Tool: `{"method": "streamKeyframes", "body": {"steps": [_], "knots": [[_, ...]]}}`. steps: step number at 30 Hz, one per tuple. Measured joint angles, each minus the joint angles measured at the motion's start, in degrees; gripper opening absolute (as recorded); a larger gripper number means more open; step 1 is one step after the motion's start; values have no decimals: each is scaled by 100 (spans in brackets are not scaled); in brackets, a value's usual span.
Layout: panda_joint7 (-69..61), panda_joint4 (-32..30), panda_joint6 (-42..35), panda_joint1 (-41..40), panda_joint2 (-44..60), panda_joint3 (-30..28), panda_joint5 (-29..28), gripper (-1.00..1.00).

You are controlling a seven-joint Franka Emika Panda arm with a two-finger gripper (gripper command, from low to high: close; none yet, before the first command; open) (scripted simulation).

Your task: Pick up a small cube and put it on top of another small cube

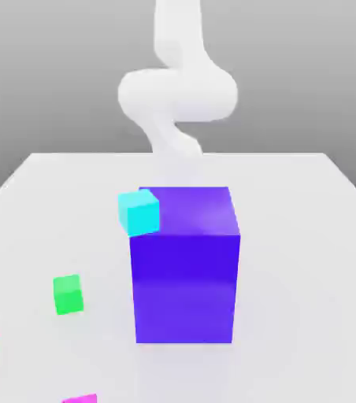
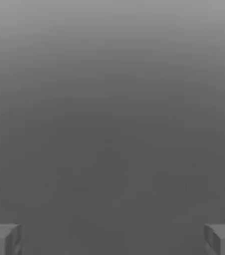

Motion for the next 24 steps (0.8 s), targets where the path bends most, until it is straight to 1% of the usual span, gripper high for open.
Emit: {"method": "streamKeyframes", "body": {"steps": [9,14,24], "knots": [[-846,158,480,164,1897,-506,143,0],[-1390,243,742,166,2938,-717,334,0],[-2469,416,1261,-117,5024,-838,713,0]]}}
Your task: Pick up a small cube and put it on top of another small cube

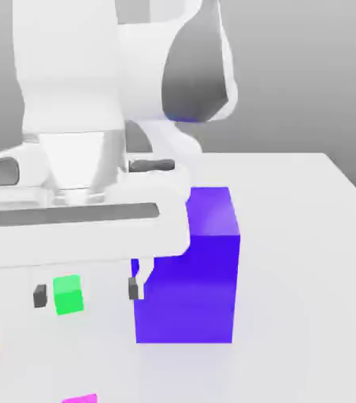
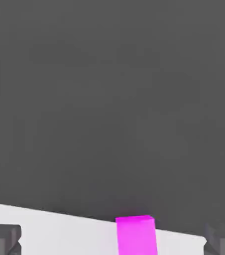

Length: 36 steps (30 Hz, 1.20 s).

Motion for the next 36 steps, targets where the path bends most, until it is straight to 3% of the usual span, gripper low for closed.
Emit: {"method": "streamKeyframes", "body": {"steps": [10,11,18,22,36], "knots": [[-700,263,871,-418,2063,187,187,0],[-729,300,998,-455,2231,232,223,-100],[-734,305,1006,-461,2253,238,228,-100],[-608,133,481,-355,1558,82,41,-100],[-1311,-2654,625,-1303,-1158,-1001,-1307,-100]]}}
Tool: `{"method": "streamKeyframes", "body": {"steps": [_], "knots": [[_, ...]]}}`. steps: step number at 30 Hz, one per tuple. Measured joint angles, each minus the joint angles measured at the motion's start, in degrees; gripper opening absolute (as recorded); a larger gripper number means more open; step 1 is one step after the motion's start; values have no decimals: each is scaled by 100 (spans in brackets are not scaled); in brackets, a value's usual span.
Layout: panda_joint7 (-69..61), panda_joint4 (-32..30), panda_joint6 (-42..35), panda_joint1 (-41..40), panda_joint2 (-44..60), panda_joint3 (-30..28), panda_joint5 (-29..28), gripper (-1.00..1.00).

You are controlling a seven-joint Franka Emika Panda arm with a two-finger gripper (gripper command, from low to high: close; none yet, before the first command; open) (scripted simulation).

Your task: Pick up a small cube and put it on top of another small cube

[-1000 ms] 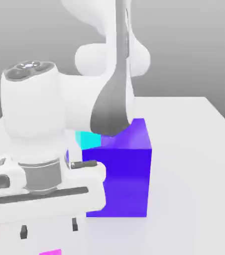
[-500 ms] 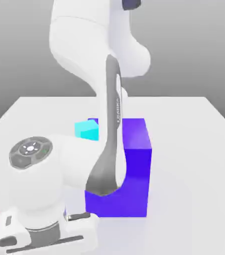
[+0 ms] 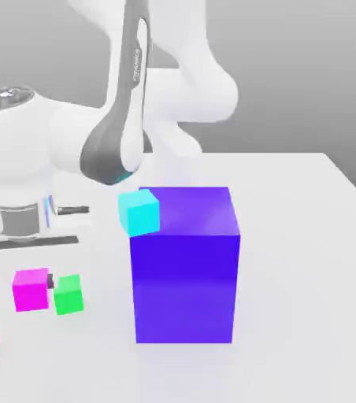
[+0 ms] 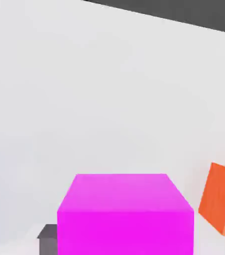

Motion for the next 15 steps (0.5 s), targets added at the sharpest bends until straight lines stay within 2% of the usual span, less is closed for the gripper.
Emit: {"method": "streamKeyframes", "body": {"steps": [4,6,9,12,13,15], "knots": [[-272,-833,94,-269,-756,-141,-317,-100],[-428,-1048,286,-293,-781,-220,-284,-100],[-743,-1090,793,-160,-304,-285,116,-100],[-1261,-1076,1351,-138,311,-106,848,-100],[-1429,-1069,1504,-141,484,-37,1092,100],[-1429,-1069,1504,-145,484,-37,1092,100]]}}
